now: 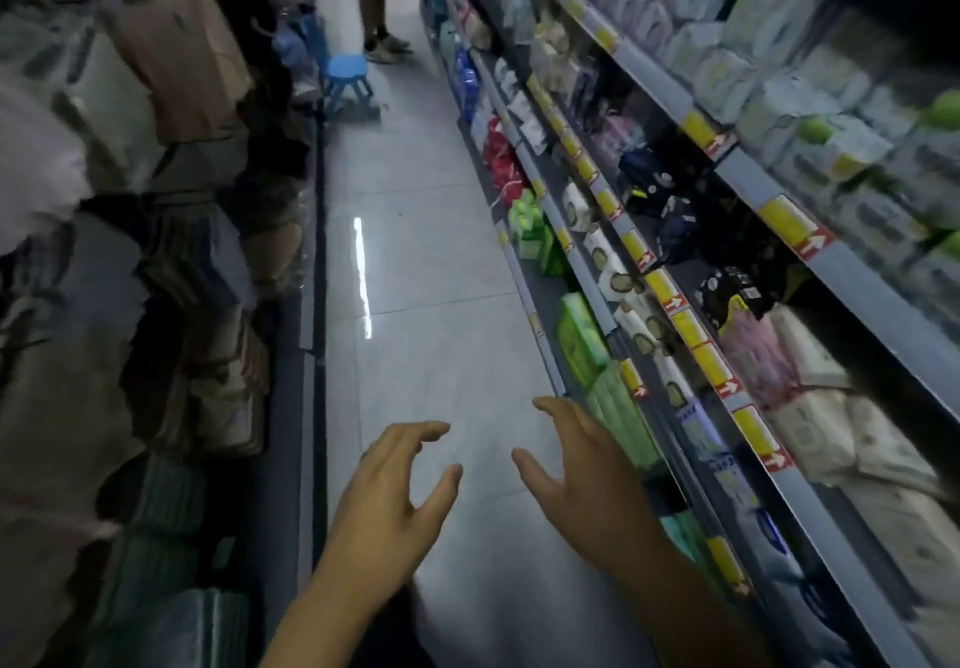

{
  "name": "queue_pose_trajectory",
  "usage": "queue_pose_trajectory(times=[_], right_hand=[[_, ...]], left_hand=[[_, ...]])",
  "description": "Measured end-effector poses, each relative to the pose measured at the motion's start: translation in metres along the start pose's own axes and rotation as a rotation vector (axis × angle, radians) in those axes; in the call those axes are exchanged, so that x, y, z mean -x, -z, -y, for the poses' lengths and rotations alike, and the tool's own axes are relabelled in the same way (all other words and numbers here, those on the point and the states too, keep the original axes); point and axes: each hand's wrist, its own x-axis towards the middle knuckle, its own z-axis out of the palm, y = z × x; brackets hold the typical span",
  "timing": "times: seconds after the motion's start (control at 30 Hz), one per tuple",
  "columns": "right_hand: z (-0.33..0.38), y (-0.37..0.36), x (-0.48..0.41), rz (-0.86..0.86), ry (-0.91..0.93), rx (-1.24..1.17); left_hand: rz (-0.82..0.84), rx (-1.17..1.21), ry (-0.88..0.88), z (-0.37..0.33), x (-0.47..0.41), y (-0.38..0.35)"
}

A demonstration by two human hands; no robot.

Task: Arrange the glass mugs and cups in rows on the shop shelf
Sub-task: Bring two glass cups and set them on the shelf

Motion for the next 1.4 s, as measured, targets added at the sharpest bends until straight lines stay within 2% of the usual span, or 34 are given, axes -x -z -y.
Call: queue_pose_trajectory(times=[0.13, 0.3, 0.53, 0.67, 0.9, 1.0, 1.13, 1.3, 1.4], right_hand=[[-0.005, 0.011, -0.072, -0.176, -0.19, 0.0], [-0.006, 0.056, -0.115, -0.375, -0.468, 0.019], [-0.021, 0.13, -0.113, -0.627, -0.702, 0.124], [-0.026, 0.198, -0.096, -0.856, -0.697, 0.221], [-0.005, 0.351, -0.067, -1.104, -0.539, 0.448], [-0.004, 0.4, -0.065, -1.137, -0.5, 0.487], [-0.02, 0.446, -0.075, -1.083, -0.501, 0.545], [-0.043, 0.476, -0.112, -1.028, -0.505, 0.443], [-0.049, 0.491, -0.146, -0.982, -0.502, 0.486]], left_hand=[[0.187, -0.034, -0.201, -0.002, -0.131, -0.009], [0.407, -0.1, -0.534, -0.071, -0.255, -0.024], [0.645, 0.05, -0.893, -0.185, -0.319, -0.08], [0.635, 0.15, -1.112, -0.274, -0.33, -0.107], [0.453, 0.303, -1.368, -0.44, -0.339, -0.091], [0.377, 0.319, -1.39, -0.49, -0.347, -0.089], [0.293, 0.3, -1.372, -0.531, -0.373, -0.098], [0.058, 0.304, -1.103, -0.54, -0.426, -0.114], [0.056, 0.178, -1.043, -0.539, -0.444, -0.119]])
